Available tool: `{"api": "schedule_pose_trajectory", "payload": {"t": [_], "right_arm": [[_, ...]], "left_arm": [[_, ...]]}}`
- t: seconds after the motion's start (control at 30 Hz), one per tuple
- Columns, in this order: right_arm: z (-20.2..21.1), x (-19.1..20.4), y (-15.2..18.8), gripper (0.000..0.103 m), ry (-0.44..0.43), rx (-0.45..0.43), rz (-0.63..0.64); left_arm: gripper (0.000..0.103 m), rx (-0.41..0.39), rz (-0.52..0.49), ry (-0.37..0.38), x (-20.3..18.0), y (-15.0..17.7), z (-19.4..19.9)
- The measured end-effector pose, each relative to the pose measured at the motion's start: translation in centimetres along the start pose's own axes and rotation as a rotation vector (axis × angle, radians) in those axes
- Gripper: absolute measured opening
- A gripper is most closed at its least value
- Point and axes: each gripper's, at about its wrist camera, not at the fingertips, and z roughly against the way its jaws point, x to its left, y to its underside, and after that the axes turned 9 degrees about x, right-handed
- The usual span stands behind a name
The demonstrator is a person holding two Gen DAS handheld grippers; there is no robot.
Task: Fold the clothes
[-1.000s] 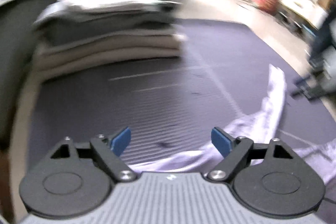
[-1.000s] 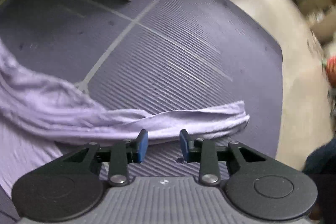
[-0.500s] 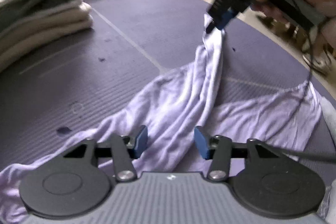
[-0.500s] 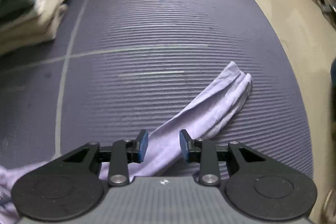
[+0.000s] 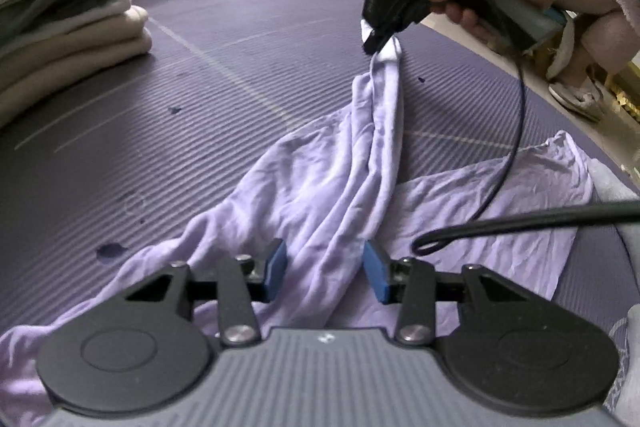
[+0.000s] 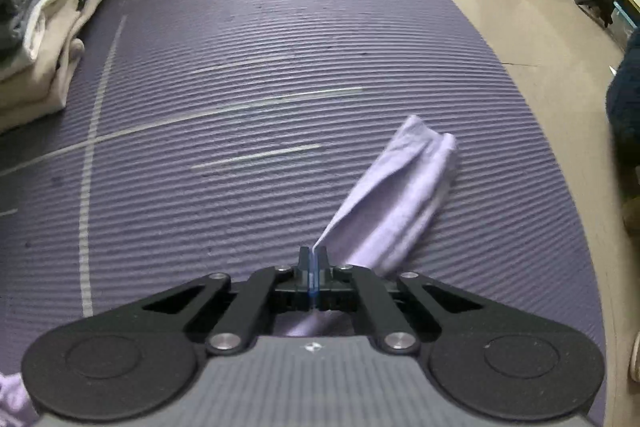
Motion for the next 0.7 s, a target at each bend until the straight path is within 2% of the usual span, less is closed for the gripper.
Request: {"api": "schedule_pose_trajectory", "payload": {"t": [0.27,0.47,0.6,0.7], "right_arm": [[3.8,-5.5,4.3,0.0,-0.028,0.006,0.001],[3.6,-8.3,7.6,0.0,-0.035,0.063,0.018],[2.4,-9.8,9.3,0.0,-0.022,0.112,0.01],[1.8,-9.8,9.4,0.011,-0.054,0.095,0.015]], "left_arm": [[0.051,0.01,-0.052,-0.054,-1.3,-0.1,-0.3],[0.051,0.013,-0.123,-0.097,-3.0,-0.1,0.2],[0.051,0.048,-0.17,-0.122,-4.5,0.6,0.4],[0.051,0.063,-0.188,-0.175,-5.0,0.8,0.7]]}}
